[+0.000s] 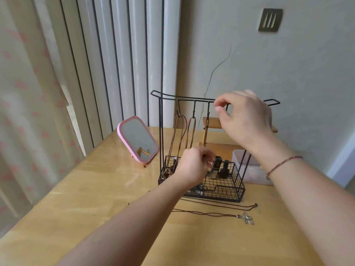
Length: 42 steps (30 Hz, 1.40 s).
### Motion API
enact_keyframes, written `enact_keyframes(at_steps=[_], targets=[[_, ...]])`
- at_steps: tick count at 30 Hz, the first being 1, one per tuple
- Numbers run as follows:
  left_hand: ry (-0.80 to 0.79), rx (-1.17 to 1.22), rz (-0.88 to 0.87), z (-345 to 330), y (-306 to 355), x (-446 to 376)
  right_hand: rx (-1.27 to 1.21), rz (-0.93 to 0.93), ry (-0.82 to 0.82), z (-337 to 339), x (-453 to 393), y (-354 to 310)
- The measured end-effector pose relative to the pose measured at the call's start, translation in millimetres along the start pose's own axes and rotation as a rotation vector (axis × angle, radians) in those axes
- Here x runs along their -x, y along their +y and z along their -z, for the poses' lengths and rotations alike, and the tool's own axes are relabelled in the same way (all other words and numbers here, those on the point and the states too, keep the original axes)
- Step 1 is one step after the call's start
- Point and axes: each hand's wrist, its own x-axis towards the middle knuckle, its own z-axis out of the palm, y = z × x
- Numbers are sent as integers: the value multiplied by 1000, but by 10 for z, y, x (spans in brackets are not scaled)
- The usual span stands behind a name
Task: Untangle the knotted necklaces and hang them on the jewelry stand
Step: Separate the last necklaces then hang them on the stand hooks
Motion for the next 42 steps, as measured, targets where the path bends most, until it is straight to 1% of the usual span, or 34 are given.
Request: enact_keyframes(at_steps=[1,2,3,4,7,11,12,14,15,16,17,19,20,21,23,24,25,26,29,33,35,37,39,40,42], targets=[[-6,-21,-6,-33,-34,15,-29,77,141,-8,98,18],[-12,-50,-15,-59,-71,27,-74,154,244,-26,215,43],[-24,-89,-35,-77,-102,33,-120,215,293,-70,355,78],[-47,-139,-59,-90,-139,34,-160,262,287,-138,509,123],[-140,-296,-126,-74,-248,85,-263,287,137,-368,1023,285],[-145,-356,-184,45,-431,325,-349,268,-85,-574,1628,459],[-149,-355,-186,78,-489,398,-341,250,-182,-598,1726,471],[-155,-357,-183,151,-600,574,-253,151,-472,-636,1864,446],[-137,-367,-204,192,-650,657,-191,103,-617,-658,1907,422],[-105,-380,-245,229,-699,738,-136,70,-721,-678,1937,395],[-70,-389,-289,260,-743,816,-102,30,-775,-686,1949,344],[-26,-403,-355,301,-816,945,-76,-74,-781,-682,1935,221],[-37,-419,-358,301,-840,1001,-51,-105,-783,-675,1935,172],[-75,-445,-339,289,-842,1048,-29,-113,-793,-680,1951,148],[-201,-492,-274,225,-807,1129,-36,-71,-800,-712,2030,140],[-252,-486,-241,171,-766,1161,-89,-41,-797,-711,2060,143],[-279,-455,-215,102,-717,1194,-196,-46,-793,-688,2085,147],[-280,-396,-198,34,-656,1215,-338,-95,-793,-650,2092,146],[-266,-116,-102,-92,-461,1253,-734,-350,-783,-482,2049,116],[-204,263,40,-3,-271,1200,-1038,-602,-750,-229,1925,281],[-218,396,89,122,-223,1139,-1179,-685,-816,-125,1912,414],[-266,438,98,247,-189,1066,-1303,-716,-908,-63,1919,494],[-255,429,78,326,-163,988,-1381,-689,-985,-27,1920,518],[-231,433,78,363,-144,952,-1424,-670,-998,-17,1916,521],[-201,431,93,436,-110,886,-1598,-649,-950,19,1894,540]])
